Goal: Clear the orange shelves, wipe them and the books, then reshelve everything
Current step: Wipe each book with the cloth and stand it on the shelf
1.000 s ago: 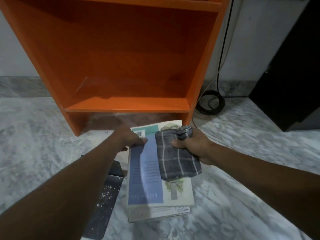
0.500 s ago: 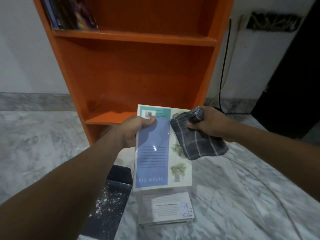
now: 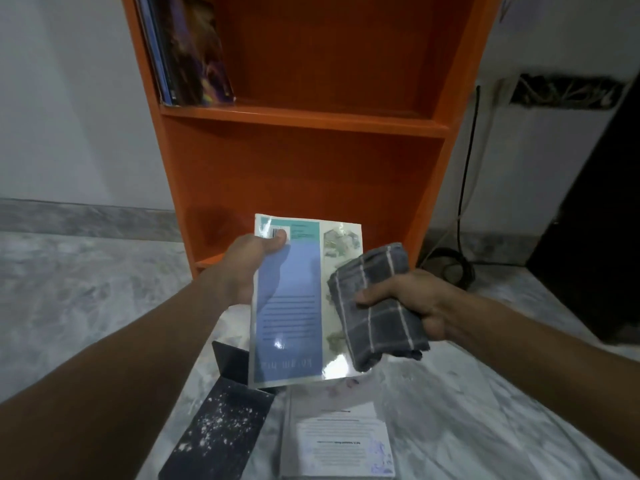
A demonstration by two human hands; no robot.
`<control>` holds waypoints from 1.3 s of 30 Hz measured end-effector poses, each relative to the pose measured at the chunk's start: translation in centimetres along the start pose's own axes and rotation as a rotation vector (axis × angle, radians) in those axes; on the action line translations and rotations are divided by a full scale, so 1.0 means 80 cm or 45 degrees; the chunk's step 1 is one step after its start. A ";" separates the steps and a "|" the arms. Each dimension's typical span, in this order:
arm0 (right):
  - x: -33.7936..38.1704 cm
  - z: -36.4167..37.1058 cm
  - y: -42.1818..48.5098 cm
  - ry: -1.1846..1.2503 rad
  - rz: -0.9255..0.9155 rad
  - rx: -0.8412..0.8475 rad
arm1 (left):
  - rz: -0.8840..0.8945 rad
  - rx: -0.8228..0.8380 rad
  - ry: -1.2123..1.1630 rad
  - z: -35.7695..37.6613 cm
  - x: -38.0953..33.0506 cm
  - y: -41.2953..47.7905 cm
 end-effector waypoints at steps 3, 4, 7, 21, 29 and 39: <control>0.034 -0.023 -0.005 -0.258 -0.266 -0.242 | 0.001 -0.023 0.035 -0.006 -0.004 -0.004; 0.059 -0.034 -0.007 -0.332 -0.408 -0.337 | 0.008 -0.021 0.050 -0.007 -0.005 -0.005; 0.144 -0.050 -0.033 -0.627 -0.944 -0.636 | 0.025 -0.023 0.071 -0.007 -0.009 -0.007; -0.065 0.067 -0.045 -1.512 -1.421 0.225 | 0.124 0.016 -0.002 -0.002 -0.036 0.002; 0.181 -0.009 -0.065 -1.217 -1.572 -0.835 | 0.093 0.033 0.003 0.020 -0.031 0.002; -0.038 0.054 -0.043 -1.693 -1.589 -0.020 | 0.058 -0.056 0.026 -0.023 -0.030 -0.003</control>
Point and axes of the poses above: each hand's wrist, its own y-axis towards the middle knuckle, its own z-axis out of the palm, x = y × z, the point moved 10 cm from there along y, towards the middle knuckle, and after that the axes turned 2 degrees about z, right-handed, at the moved point
